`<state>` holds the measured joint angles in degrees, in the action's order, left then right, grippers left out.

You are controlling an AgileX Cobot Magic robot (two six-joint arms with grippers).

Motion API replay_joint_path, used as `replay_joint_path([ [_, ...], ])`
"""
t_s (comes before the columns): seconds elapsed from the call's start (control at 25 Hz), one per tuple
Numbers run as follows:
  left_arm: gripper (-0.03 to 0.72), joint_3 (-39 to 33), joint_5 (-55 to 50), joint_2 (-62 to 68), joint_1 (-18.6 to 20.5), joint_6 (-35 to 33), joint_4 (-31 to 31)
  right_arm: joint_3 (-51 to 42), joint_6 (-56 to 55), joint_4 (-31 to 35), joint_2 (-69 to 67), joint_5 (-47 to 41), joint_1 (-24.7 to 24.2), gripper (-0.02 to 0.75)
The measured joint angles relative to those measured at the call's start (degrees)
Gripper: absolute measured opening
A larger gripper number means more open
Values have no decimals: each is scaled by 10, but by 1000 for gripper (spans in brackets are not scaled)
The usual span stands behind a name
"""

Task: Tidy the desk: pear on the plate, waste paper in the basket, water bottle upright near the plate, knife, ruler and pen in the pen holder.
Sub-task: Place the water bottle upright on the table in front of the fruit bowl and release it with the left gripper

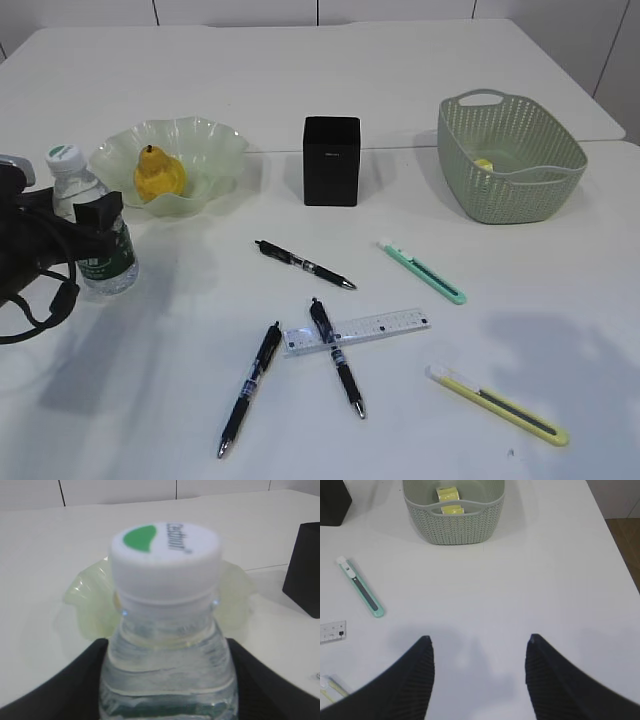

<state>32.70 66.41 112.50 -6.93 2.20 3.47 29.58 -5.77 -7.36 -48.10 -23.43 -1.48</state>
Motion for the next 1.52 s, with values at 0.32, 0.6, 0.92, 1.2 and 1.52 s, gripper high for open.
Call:
replay_joint_path([
  [0.32,475,0,0,0,0,0,8,0,0,0,0,0,0,460],
  [0.6,517,0,0,0,0,0,14,0,0,0,0,0,0,459],
  [0.92,581,0,0,0,0,0,18,0,0,0,0,0,0,460],
  [1.2,585,0,-4,-16,0,0,10,0,0,0,0,0,0,459],
  [1.52,594,-1,-11,-69,0,0,9,0,0,0,0,0,0,460],
])
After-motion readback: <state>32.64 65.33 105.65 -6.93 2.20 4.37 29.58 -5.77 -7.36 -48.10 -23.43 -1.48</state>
